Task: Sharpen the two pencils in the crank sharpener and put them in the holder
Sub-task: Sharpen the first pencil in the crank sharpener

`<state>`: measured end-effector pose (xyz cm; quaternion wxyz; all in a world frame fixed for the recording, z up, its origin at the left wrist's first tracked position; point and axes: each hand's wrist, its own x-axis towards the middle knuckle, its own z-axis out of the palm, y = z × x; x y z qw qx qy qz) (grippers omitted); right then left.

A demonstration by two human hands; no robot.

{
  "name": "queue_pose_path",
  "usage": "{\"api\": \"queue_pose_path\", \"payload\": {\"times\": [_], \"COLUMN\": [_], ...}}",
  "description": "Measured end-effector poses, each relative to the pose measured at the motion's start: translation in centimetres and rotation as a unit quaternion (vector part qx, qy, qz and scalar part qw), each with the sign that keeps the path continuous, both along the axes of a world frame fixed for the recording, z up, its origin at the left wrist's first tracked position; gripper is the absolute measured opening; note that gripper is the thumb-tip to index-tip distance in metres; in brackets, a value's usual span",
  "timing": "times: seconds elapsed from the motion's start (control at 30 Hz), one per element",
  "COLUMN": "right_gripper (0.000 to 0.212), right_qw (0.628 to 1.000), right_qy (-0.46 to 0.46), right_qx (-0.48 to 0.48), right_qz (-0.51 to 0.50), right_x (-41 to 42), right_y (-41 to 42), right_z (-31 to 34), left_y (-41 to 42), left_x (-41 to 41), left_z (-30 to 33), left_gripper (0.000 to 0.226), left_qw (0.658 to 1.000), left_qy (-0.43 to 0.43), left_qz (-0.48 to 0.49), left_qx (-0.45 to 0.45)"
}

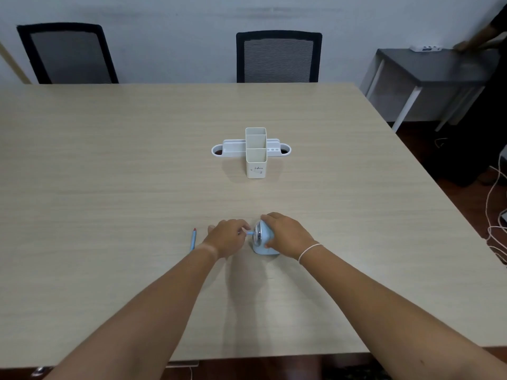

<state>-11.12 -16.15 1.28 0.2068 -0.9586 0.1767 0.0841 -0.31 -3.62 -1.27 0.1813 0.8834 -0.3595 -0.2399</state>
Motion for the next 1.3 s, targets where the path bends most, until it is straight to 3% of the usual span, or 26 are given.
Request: {"api": "queue_pose_path", "payload": {"times": [0.1,0.3,0.4,0.63,0.73,0.93,1.1,1.23,1.3], "right_gripper": [0.076,0.045,0.040,0.043,0.040,0.028,0.017,0.015,0.015], "right_qw": [0.999,0.969,0.968,0.985,0.987,0.991,0.986,0.991,0.991], "right_qy": [-0.019,-0.171,-0.130,-0.026,-0.016,-0.042,-0.063,-0.065,-0.108], "right_qx": [0.046,0.102,0.116,0.099,0.087,0.019,0.043,0.060,0.041], "right_qz": [0.005,-0.143,-0.182,-0.137,-0.132,-0.127,-0.145,-0.097,-0.071], "right_x": [-0.6,-2.9,-3.9,-3.7,-3.2,-2.9,-4.1,-6.6,-7.1], "right_y": [-0.4,-4.5,-6.2,-6.0,-5.6,-5.0,-3.7,-3.1,-3.4], "right_z": [0.3,0.7,-0.7,-3.2,-3.9,-6.2,-7.3,-5.9,-4.3], "left_y": [-0.1,-1.9,-3.3,-6.1,-6.5,-6.8,-6.9,-6.9,-6.9], "left_x": [0.0,-0.7,-1.7,-3.2,-3.4,-3.5,-3.5,-3.5,-3.6], "left_z": [0.6,2.5,3.0,1.3,0.8,-0.4,-0.6,-0.5,-0.3], "left_gripper": [0.037,0.050,0.070,0.090,0.084,0.051,0.054,0.057,0.058], "left_qw": [0.999,0.996,0.993,0.975,0.977,0.985,0.985,0.983,0.980], "left_qy": [-0.033,-0.050,-0.043,-0.109,-0.098,-0.110,-0.121,-0.124,-0.131], "left_qz": [-0.008,-0.045,-0.104,-0.174,-0.156,-0.117,-0.109,-0.123,-0.132], "left_qx": [-0.004,-0.055,-0.031,0.088,0.106,0.060,0.058,0.062,0.067]}}
